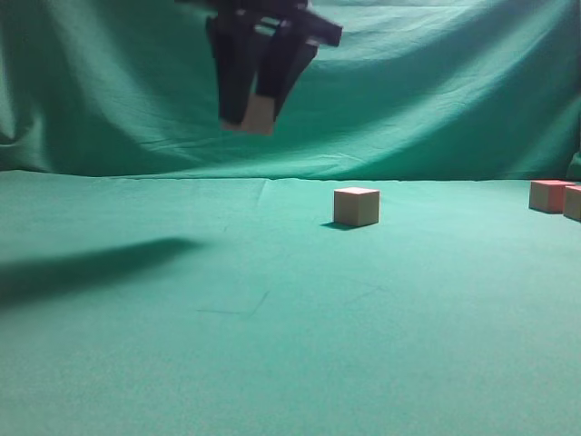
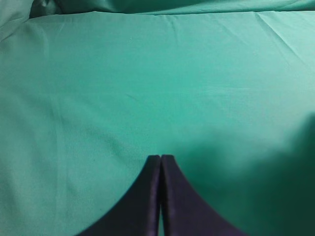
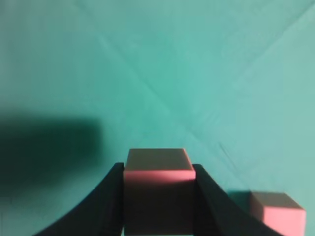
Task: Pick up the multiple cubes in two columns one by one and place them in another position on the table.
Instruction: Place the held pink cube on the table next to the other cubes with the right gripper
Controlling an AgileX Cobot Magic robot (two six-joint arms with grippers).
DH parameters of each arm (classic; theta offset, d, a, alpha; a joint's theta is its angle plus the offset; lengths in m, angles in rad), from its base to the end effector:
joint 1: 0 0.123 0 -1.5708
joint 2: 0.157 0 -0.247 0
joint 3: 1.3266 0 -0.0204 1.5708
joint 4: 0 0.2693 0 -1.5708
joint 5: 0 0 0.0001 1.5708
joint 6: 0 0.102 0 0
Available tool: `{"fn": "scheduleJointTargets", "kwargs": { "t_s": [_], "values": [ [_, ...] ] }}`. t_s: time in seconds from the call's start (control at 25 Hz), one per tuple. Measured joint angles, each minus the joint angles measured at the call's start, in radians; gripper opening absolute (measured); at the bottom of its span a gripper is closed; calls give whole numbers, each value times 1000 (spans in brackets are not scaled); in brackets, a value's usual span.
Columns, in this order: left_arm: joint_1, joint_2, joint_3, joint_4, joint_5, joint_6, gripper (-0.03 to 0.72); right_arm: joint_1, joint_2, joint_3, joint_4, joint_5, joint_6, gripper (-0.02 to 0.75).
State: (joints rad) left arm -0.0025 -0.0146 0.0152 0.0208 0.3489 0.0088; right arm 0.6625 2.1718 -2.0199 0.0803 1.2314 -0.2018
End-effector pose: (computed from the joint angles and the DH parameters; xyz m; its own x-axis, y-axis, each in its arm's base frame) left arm 0.1205 0.0004 0.1751 -0.2593 0.0290 -0.9654 0.0030 0.9996 0.0292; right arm 0.3638 0.2936 0.2074 -0.6375 -0.7175 -0.2807 -0.7520 0.6587 0.0243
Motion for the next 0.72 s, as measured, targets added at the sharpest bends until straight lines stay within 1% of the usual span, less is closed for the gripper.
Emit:
{"fn": "scheduleJointTargets", "kwargs": {
  "t_s": [0.12,0.24,0.52,0.72],
  "values": [
    [0,0,0,0,0,0,0,2,83,-86,-4,2,100,262],
    [0,0,0,0,0,0,0,2,127,-135,-23,5,199,262],
    [0,0,0,0,0,0,0,0,138,-149,-193,6,420,262],
    [0,0,0,0,0,0,0,-36,159,-149,-207,6,535,262]
  ]
}}
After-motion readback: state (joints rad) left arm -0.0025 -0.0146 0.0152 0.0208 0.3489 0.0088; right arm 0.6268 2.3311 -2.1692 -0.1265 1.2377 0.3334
